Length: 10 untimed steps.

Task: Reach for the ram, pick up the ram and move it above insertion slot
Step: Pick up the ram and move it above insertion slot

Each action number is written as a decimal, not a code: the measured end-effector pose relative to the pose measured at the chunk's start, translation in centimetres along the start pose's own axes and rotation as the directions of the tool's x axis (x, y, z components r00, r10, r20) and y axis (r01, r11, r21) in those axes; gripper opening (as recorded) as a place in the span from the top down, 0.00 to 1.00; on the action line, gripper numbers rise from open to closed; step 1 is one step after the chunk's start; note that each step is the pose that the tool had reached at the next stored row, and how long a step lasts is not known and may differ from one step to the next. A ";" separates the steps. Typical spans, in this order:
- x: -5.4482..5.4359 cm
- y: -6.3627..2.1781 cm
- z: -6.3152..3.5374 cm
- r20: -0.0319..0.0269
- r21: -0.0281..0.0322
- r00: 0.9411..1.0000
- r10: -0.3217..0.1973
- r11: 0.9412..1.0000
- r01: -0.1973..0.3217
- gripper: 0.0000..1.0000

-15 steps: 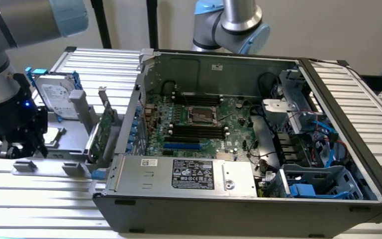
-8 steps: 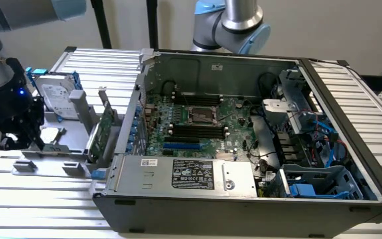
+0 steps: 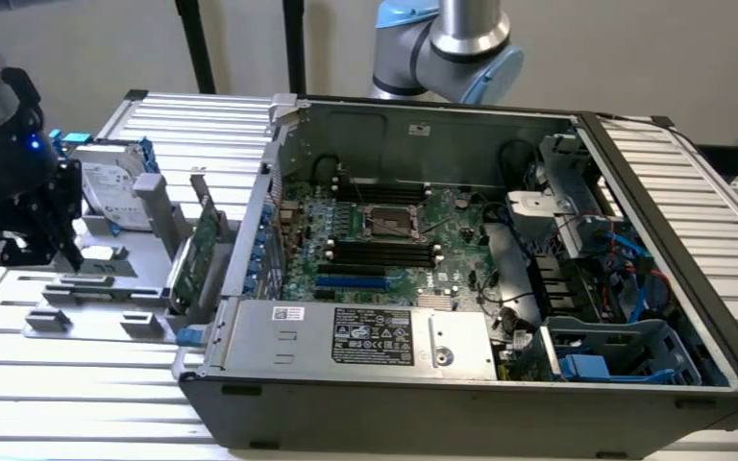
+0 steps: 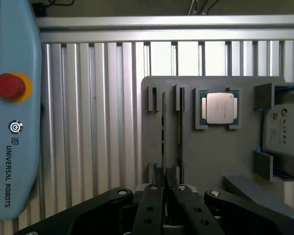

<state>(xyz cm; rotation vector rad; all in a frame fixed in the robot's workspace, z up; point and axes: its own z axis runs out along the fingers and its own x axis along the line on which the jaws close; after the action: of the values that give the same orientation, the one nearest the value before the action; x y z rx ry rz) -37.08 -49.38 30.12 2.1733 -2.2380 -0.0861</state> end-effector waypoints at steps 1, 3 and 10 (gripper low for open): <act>0.0 -0.17 -0.45 0.001 0.000 1.000 -0.001 1.000 0.001 0.87; 0.0 -0.51 -1.34 0.004 -0.002 1.000 -0.002 1.000 0.002 0.87; -0.2 -2.40 -4.54 0.013 -0.006 1.000 -0.007 1.000 0.007 0.87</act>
<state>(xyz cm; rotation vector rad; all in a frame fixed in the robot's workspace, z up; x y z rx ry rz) -34.44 -49.39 34.53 2.1838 -2.2341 -0.1075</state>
